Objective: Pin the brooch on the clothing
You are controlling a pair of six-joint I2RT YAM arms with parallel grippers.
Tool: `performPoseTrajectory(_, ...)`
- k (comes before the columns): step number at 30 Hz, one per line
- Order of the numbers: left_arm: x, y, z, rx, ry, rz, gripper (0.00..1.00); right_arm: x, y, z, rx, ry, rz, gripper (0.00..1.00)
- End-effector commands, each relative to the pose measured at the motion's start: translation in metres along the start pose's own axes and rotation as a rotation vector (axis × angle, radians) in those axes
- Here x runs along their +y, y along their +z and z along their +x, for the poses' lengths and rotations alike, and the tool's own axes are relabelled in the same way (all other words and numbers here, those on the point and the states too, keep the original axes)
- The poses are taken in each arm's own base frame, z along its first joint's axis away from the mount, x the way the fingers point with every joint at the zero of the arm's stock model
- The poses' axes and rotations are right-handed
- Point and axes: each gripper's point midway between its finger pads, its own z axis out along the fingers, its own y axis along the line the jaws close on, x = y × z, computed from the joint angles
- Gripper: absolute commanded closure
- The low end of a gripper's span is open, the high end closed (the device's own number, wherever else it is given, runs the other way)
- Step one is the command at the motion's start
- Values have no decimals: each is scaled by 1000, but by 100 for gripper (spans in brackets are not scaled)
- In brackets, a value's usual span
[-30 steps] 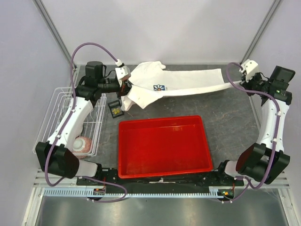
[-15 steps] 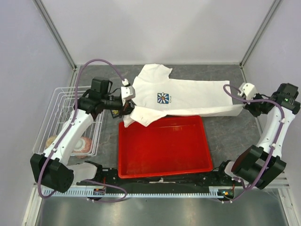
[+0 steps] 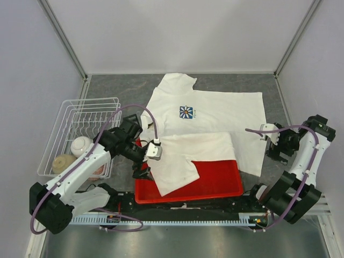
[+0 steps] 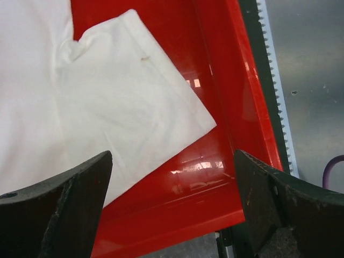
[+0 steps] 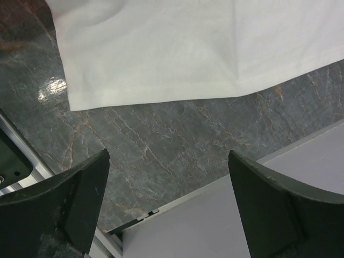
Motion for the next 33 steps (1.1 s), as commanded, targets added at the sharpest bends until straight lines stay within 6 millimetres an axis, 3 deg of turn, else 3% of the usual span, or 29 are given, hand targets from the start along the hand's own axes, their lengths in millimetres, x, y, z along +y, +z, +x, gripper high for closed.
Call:
performPoseTrajectory(1,22,-23,-11,-51,26,-103,1,-14,-15,-18,-61,-15,25,2)
performPoseTrajectory(7,92,-77,-37,-229,-136,-427,1,-42,-30,-53,-203,129,54,2)
performPoseTrajectory(8,114,-95,-41,-247,-116,-539,1,-47,-31,-59,-221,141,59,2)
performPoseTrajectory(9,127,-106,-44,-256,-131,-620,1,-58,-37,-73,-256,120,83,2)
performPoseTrajectory(10,137,-115,-46,-287,-226,-690,1,-63,-37,-80,-275,206,80,2)
performPoseTrajectory(11,159,-135,-32,-253,-309,-857,1,-72,-38,-86,-285,243,97,2)
performPoseTrajectory(12,175,-151,-35,-276,-338,-956,1,-94,-39,-98,-289,237,154,2)
performPoseTrajectory(13,184,-165,-41,-291,-385,-1014,1,-100,-35,-104,-298,349,157,2)
performPoseTrajectory(14,196,-165,-28,-246,-443,-1038,1,-106,-33,-111,-305,377,166,2)
performPoseTrajectory(18,206,-172,-23,-257,-504,-1069,1,-139,-19,-152,-355,438,244,2)
performPoseTrajectory(22,213,-165,-7,-275,-574,-1094,1,-151,-4,-180,-375,508,295,2)
performPoseTrajectory(24,219,-166,6,-271,-633,-1142,6,-148,9,-195,-393,529,277,2)
performPoseTrajectory(27,228,-165,28,-262,-735,-1209,22,-141,27,-205,-395,543,241,2)
performPoseTrajectory(33,234,-154,74,-225,-985,-1305,31,-134,45,-219,-401,577,200,2)
